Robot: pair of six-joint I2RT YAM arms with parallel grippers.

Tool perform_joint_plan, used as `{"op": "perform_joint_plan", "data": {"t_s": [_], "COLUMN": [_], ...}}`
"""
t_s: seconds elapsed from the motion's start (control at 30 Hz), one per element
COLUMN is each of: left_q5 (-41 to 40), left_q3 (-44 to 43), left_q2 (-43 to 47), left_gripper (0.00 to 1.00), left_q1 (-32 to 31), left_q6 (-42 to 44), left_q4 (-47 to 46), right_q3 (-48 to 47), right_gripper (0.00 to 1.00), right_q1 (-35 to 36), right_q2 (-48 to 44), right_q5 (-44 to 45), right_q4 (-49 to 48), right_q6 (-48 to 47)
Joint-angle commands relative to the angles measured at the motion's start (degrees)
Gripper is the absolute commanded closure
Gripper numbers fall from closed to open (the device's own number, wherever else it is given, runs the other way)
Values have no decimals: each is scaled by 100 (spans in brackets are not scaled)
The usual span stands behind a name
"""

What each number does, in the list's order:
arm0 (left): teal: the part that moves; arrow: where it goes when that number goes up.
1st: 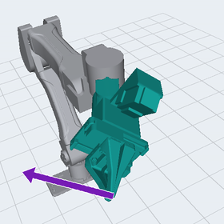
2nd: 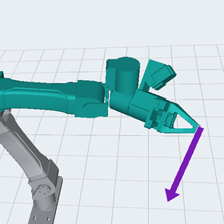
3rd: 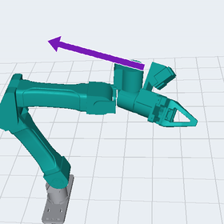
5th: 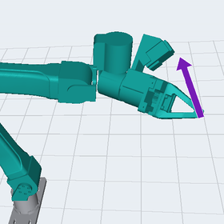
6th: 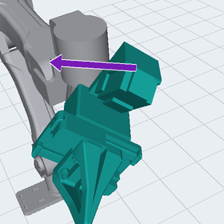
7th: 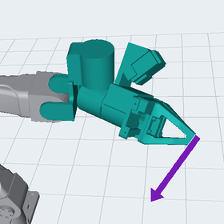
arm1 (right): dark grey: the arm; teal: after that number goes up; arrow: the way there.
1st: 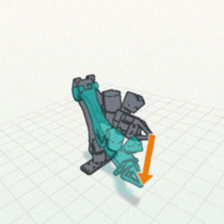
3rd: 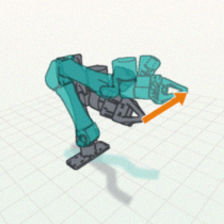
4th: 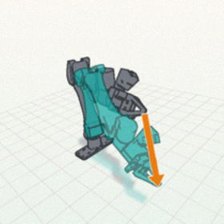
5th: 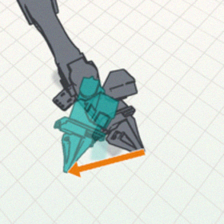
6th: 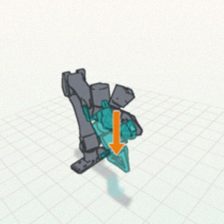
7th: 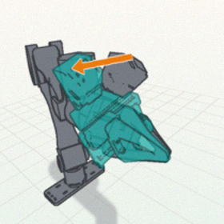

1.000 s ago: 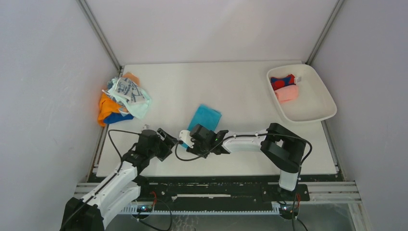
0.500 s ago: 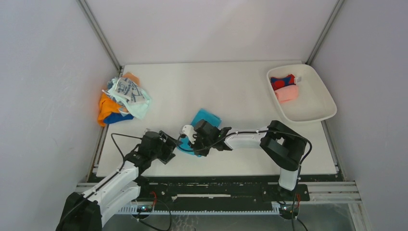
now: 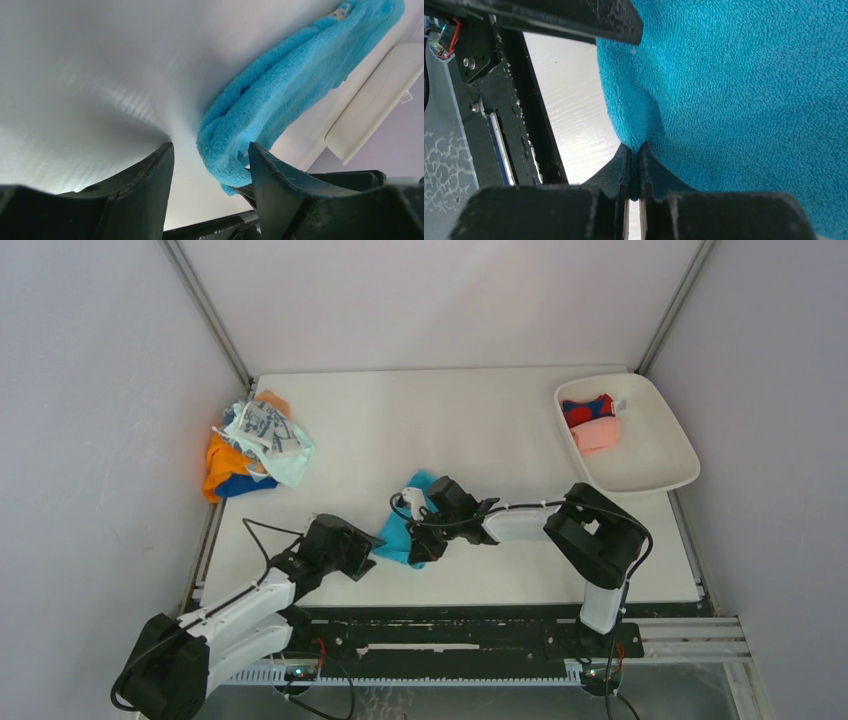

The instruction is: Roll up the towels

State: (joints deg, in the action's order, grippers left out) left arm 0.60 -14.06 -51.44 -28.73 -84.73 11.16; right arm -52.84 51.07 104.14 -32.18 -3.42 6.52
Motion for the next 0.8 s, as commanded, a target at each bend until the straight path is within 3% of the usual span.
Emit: {"op": "perform_joint_plan", "data": {"t_s": [0.0,0.17,0.4,0.47,0.53,0.57,0.63,0.77], "left_q5": [-306,-618,-1039,-1044,-992,-970,-946,-937], "left_q3": [-118,-254,-447,-575,-673,-709,-780,-1010], "left_q2": [-43,-231,-558,-659,-687,-665,-593,-460], "left_gripper": [39,46,64,72,91,97,100,100], "left_q1": [-291,-300,-300,-301,-306,-305,-308,-317], "left_q6": [-534,-536,-409,-294,-242,-237,-244,-216], "left_q4": [106,328,459,507,580,607,699,1111], "right_q3": [50,126,281,293,300,317,343,510], "right_gripper": [100,100,100,100,99,97,89,61], "right_q1": [14,17,88,131,186,250,347,695], "right_q2": [-79,-68,-184,-220,-277,-330,-473,-942], "right_q5": [-157,-169,37,106,209,296,486,1192], "right_q4": [-430,-567,-584,-592,-590,-594,-582,-641], "right_q6": [335,428,299,235,165,101,-44,-473]}}
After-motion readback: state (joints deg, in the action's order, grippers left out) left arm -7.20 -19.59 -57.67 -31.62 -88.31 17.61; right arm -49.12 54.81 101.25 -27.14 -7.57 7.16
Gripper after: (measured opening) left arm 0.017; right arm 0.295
